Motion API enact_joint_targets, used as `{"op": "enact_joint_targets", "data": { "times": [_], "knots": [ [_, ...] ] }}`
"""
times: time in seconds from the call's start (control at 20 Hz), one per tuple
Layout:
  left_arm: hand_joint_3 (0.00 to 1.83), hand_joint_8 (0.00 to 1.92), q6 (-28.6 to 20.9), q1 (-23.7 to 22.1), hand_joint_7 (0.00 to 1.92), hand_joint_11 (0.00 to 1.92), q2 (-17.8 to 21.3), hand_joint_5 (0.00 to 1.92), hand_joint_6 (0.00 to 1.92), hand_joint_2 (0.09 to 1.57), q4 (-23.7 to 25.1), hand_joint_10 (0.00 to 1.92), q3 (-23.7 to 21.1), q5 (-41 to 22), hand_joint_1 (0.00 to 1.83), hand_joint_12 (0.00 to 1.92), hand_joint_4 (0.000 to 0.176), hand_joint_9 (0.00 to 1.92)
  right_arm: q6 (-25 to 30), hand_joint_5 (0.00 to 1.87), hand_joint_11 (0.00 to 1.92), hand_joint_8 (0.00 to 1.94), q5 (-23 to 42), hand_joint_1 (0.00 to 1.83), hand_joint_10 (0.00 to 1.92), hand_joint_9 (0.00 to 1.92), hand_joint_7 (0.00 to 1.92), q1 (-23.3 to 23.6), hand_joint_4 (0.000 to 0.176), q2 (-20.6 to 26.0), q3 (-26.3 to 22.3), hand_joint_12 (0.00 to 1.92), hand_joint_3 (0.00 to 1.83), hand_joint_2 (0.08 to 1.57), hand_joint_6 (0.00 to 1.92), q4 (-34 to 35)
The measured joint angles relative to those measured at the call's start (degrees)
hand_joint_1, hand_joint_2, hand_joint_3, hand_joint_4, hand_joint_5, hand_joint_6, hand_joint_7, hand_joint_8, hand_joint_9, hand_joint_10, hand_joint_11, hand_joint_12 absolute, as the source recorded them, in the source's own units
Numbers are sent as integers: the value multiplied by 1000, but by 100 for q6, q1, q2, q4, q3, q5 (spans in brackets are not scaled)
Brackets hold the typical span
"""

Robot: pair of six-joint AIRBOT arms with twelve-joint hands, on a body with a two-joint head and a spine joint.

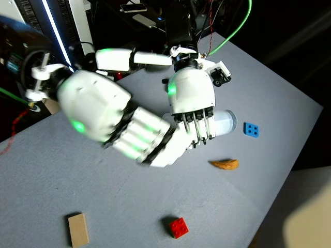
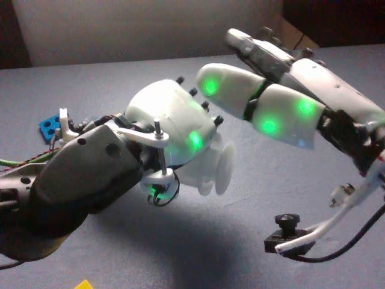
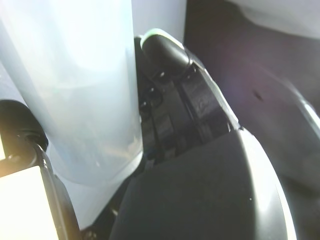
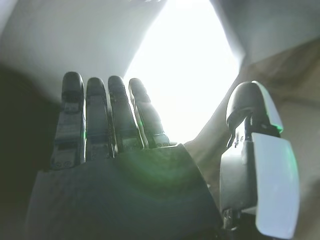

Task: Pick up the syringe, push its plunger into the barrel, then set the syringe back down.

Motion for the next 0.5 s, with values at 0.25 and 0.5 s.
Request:
{"op": "enact_joint_targets", "data": {
  "times": [0.25, 0.5],
  "knots": [
    [1, 1240, 977, 0, 686, 727, -175, 725, 1287, 1186, -398, 1159, 258, 157, 1479, 1594, 0, 822, 81, 73, 0, 1, -175, 42, 2, 80, 78, 175, 0, 66, 138, 389, 0, 1031, 3, -190],
    [0, 1238, 1167, 61, 701, 693, -382, 725, 1287, 1187, -782, 1150, 496, 280, 1479, 1617, 0, 833, -4, 65, 0, 0, -188, 29, 1, 70, 68, -20, 0, 101, 138, 377, 0, 1036, 0, -745]
  ]
}}
